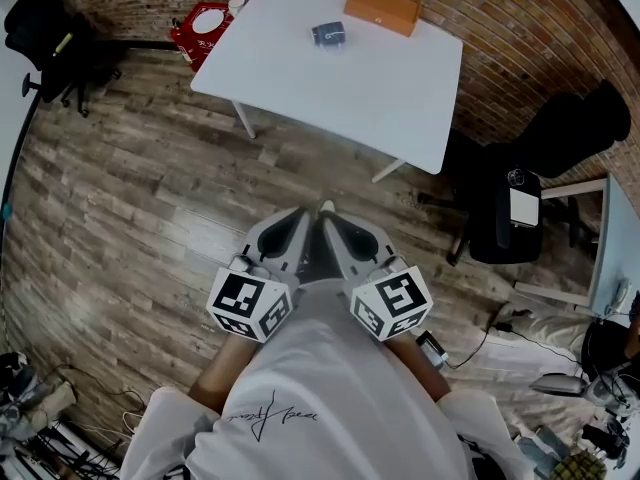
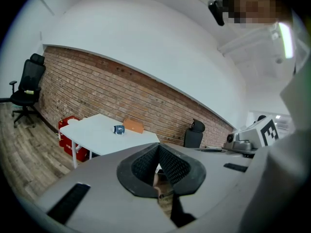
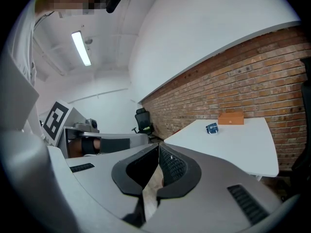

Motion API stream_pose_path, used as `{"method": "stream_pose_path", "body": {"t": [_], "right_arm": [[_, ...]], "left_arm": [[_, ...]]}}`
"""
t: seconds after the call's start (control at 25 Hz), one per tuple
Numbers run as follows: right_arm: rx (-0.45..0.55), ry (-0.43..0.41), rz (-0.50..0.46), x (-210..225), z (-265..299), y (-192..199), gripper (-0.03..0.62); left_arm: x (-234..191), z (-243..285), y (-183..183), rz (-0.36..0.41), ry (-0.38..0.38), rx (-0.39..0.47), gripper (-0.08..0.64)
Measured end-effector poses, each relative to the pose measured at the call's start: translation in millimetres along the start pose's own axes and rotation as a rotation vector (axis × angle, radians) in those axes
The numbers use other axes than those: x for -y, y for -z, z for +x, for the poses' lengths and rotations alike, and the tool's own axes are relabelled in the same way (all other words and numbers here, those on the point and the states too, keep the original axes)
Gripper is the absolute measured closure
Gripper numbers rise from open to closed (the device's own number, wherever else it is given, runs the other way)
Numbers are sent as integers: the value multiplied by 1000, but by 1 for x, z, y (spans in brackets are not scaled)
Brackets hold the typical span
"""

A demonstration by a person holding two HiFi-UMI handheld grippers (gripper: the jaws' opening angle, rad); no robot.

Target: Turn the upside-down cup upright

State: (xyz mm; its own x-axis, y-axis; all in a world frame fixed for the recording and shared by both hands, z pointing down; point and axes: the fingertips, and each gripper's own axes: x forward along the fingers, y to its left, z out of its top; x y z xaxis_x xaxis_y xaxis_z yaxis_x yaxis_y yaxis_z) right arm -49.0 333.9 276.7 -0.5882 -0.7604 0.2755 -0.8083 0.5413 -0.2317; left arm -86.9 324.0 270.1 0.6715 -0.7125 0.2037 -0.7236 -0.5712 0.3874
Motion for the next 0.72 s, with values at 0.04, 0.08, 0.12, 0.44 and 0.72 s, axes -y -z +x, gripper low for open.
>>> {"method": "stream_pose_path", "body": {"t": [0.04, 0.08, 0.12, 0.44, 0.72], "right_arm": [[2, 0, 1, 3, 2, -2, 571], [4, 1, 1, 7, 4, -3, 571], [5, 2, 2, 10, 5, -5, 571], [-18, 18, 13, 44, 23, -12, 571], [-47, 23, 38, 76, 43, -16, 571]], "left_arm": [[-1, 3, -1, 0, 1, -1, 552], [-2, 7, -1, 1, 2, -3, 552], [-3, 11, -2, 2, 2, -5, 552], [-16, 45, -8, -3, -7, -35, 552], [-28, 83, -8, -16, -2, -83, 552]]}}
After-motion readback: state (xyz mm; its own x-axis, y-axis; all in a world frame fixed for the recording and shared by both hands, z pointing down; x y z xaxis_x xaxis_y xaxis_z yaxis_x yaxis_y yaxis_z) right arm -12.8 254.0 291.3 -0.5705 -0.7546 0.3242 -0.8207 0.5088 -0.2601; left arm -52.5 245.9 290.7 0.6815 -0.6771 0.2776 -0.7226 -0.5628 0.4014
